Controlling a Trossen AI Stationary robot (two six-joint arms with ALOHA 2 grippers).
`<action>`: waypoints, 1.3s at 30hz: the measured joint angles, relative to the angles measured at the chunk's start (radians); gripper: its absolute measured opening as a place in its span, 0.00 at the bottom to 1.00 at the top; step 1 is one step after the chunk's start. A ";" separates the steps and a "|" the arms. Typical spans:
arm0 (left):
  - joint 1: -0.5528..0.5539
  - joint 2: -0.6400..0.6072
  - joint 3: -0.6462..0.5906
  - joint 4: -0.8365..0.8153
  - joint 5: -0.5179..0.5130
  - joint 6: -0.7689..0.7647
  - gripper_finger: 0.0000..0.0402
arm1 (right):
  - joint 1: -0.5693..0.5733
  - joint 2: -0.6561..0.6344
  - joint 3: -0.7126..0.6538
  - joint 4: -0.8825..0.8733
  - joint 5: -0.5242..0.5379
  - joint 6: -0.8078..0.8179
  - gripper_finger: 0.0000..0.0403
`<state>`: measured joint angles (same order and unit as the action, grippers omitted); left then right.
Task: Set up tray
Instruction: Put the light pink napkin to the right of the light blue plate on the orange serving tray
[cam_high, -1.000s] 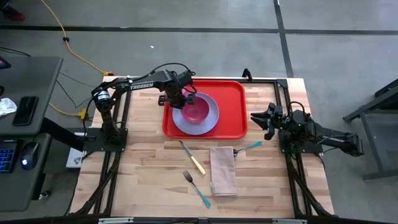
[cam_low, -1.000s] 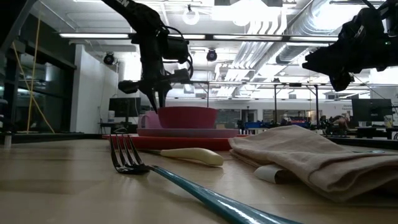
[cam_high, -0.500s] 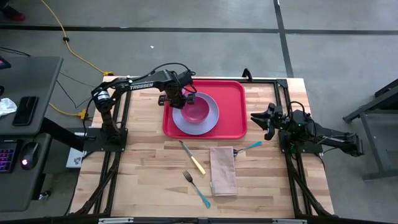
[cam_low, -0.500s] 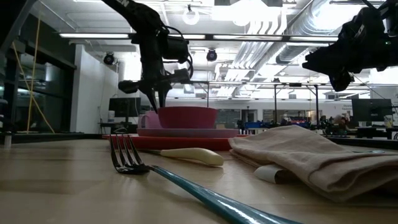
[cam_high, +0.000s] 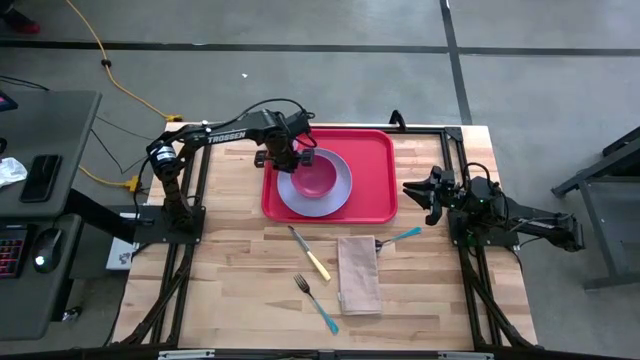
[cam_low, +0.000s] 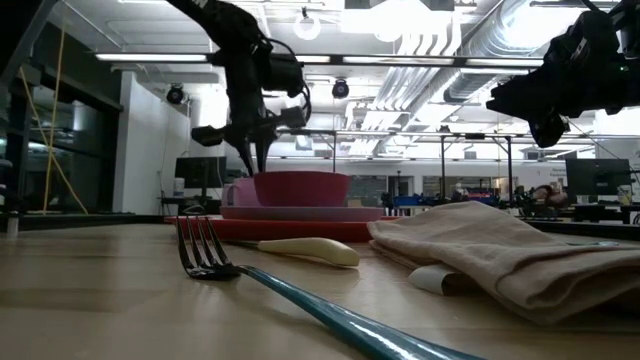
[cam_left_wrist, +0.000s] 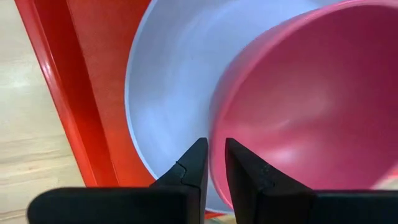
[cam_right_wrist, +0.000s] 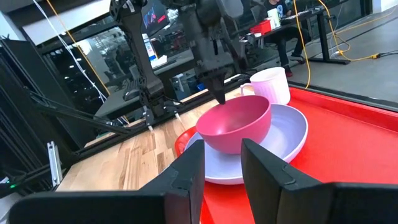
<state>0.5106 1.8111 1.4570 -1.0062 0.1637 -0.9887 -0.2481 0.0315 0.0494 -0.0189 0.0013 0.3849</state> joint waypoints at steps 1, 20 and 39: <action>0.000 -0.001 0.017 -0.007 -0.002 0.011 0.21 | 0.000 0.000 0.000 0.000 0.000 0.000 0.21; -0.042 -0.005 0.632 -0.568 -0.308 0.109 0.21 | 0.000 0.000 0.000 0.000 -0.201 0.133 0.21; -0.436 -0.346 0.609 -0.565 -0.495 0.070 0.21 | 0.063 0.046 0.009 0.055 -0.350 0.247 0.21</action>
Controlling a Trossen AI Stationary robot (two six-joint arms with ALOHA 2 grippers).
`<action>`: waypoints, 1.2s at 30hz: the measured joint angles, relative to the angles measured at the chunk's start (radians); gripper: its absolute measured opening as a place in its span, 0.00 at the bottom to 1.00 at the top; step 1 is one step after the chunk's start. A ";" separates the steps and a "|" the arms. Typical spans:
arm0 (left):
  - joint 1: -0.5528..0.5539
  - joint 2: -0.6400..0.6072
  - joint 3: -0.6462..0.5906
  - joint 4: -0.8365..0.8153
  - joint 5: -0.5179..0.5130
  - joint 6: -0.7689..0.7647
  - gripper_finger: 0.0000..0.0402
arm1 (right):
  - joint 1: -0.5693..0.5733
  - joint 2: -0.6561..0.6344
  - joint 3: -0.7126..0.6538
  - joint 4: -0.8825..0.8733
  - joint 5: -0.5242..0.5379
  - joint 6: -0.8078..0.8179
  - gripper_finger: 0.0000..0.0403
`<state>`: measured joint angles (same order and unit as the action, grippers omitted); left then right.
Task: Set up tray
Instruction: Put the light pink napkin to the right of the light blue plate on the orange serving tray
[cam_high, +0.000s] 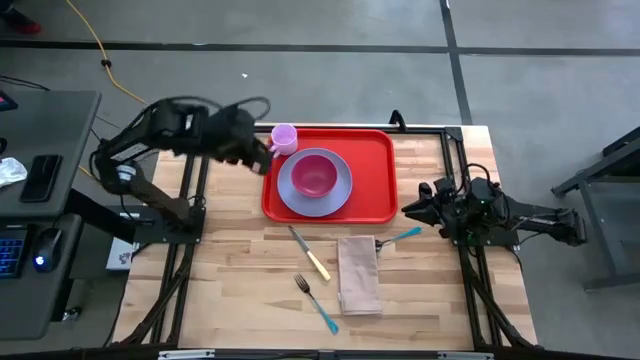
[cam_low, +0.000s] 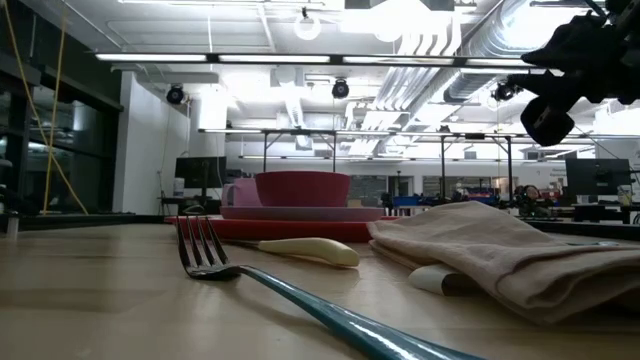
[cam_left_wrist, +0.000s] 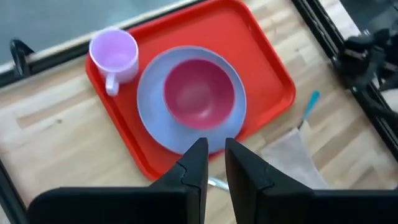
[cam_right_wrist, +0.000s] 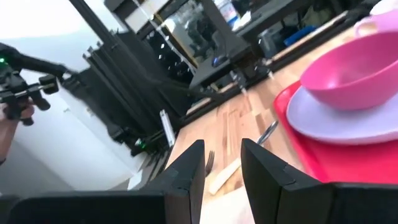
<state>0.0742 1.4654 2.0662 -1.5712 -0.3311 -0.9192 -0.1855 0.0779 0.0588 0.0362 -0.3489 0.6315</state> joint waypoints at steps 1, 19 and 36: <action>-0.028 -0.013 -0.026 0.001 -0.014 -0.028 0.21 | 0.013 0.016 0.004 -0.001 0.000 0.000 0.21; -0.346 -0.191 -0.715 0.322 -0.085 -0.540 0.21 | 0.240 0.659 0.215 -0.058 0.097 -0.020 0.21; -0.404 -0.207 -1.072 0.693 -0.098 -0.505 0.21 | 0.249 1.013 0.293 0.032 0.075 -0.001 0.21</action>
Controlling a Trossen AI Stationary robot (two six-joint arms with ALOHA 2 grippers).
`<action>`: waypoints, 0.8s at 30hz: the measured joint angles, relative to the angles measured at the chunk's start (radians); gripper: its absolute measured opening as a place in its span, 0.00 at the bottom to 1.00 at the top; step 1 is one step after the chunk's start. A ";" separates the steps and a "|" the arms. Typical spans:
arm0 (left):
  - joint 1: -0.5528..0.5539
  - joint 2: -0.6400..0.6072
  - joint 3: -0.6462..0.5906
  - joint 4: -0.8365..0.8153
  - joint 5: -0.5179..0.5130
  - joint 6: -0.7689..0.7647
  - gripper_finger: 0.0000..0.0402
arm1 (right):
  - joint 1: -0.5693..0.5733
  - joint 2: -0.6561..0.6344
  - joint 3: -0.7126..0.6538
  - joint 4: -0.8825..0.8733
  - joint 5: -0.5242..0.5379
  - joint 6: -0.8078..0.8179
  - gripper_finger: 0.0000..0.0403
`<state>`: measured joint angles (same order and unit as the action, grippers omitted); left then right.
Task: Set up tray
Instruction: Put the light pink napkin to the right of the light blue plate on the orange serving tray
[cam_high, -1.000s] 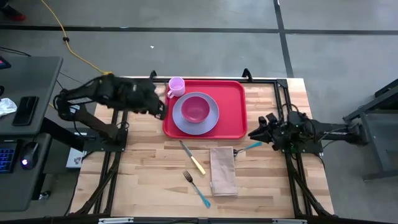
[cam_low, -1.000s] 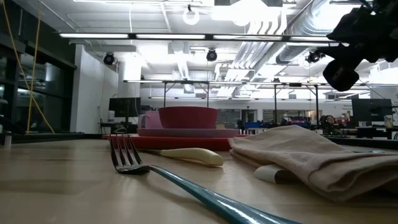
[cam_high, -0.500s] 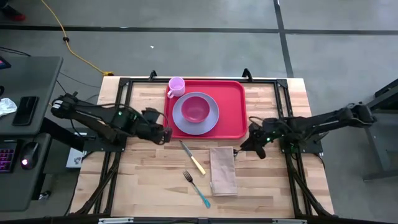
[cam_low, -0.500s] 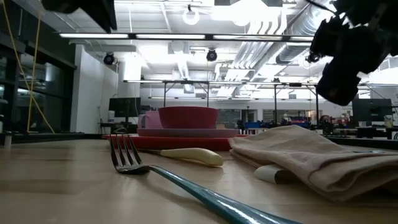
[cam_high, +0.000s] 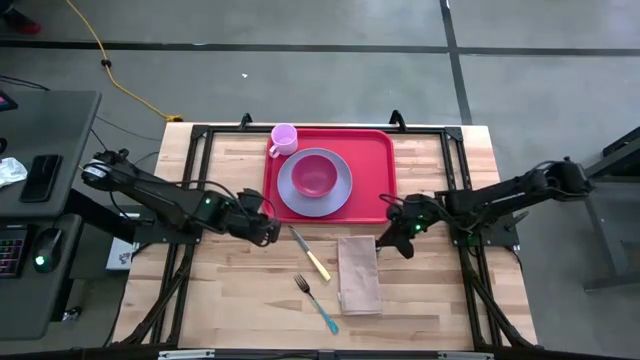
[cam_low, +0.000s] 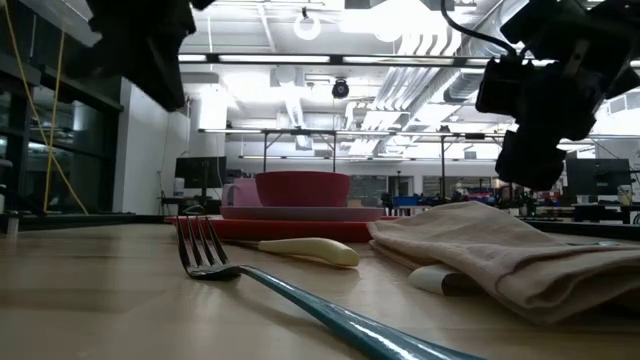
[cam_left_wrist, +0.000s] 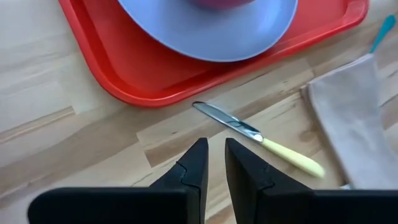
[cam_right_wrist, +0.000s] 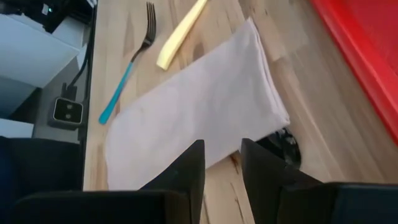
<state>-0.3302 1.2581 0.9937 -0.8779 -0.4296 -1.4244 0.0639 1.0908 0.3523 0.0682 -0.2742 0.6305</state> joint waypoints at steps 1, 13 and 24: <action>0.000 0.000 -0.016 0.013 0.000 0.003 0.21 | 0.000 0.005 0.000 0.012 0.006 0.001 0.21; -0.047 -0.214 -0.244 0.223 -0.128 0.110 0.21 | -0.007 0.010 0.000 0.026 0.038 0.003 0.21; -0.161 -0.415 -0.335 0.247 -0.303 0.243 0.21 | -0.079 0.010 0.000 0.035 -0.030 0.091 0.21</action>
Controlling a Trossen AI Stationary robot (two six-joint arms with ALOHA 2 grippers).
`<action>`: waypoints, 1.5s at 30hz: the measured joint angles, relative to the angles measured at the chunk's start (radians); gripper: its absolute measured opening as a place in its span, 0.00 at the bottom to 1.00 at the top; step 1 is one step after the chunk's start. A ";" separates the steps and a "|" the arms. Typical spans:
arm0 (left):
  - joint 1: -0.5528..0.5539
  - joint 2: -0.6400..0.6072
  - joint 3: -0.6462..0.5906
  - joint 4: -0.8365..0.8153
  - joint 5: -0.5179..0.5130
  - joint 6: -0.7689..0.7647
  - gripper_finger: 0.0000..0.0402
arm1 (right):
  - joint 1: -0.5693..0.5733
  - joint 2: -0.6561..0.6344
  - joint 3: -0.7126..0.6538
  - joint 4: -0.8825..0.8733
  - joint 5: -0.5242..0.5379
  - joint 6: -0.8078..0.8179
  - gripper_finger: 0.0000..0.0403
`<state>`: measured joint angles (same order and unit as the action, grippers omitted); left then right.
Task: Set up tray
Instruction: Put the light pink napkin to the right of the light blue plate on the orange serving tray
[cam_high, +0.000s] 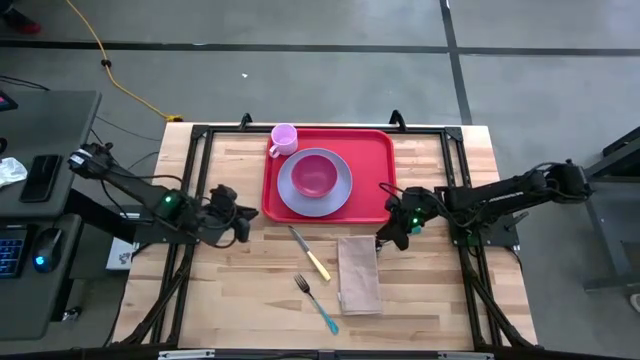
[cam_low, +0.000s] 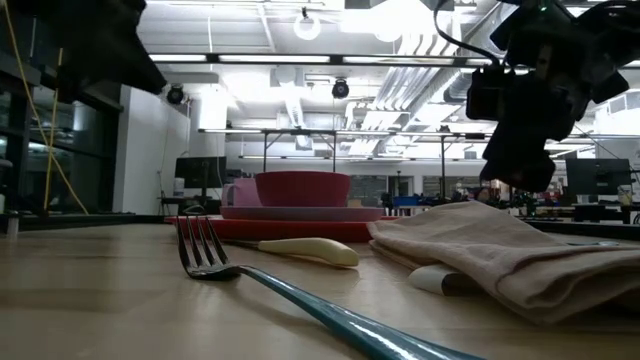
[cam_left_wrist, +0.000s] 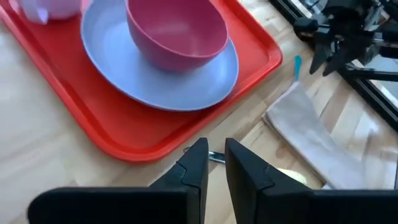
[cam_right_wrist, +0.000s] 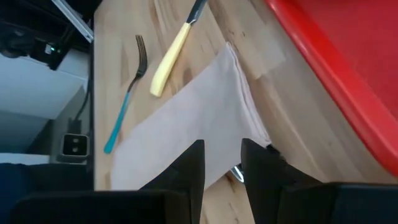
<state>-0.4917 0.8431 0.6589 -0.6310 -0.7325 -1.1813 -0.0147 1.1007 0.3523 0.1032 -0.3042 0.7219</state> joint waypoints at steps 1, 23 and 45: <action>-0.010 -0.012 -0.008 0.000 -0.014 0.000 0.21 | -0.001 0.000 0.000 0.000 -0.010 0.009 0.21; -0.039 -0.076 -0.072 0.034 -0.021 -0.026 0.21 | 0.001 0.000 0.000 -0.011 0.014 0.019 0.21; -0.039 -0.075 -0.072 0.032 -0.028 -0.004 0.21 | -0.002 0.182 0.000 0.132 -0.005 0.017 0.48</action>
<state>-0.5308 0.7677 0.5869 -0.5987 -0.7609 -1.1854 -0.0169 1.2831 0.3519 0.2355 -0.3096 0.7391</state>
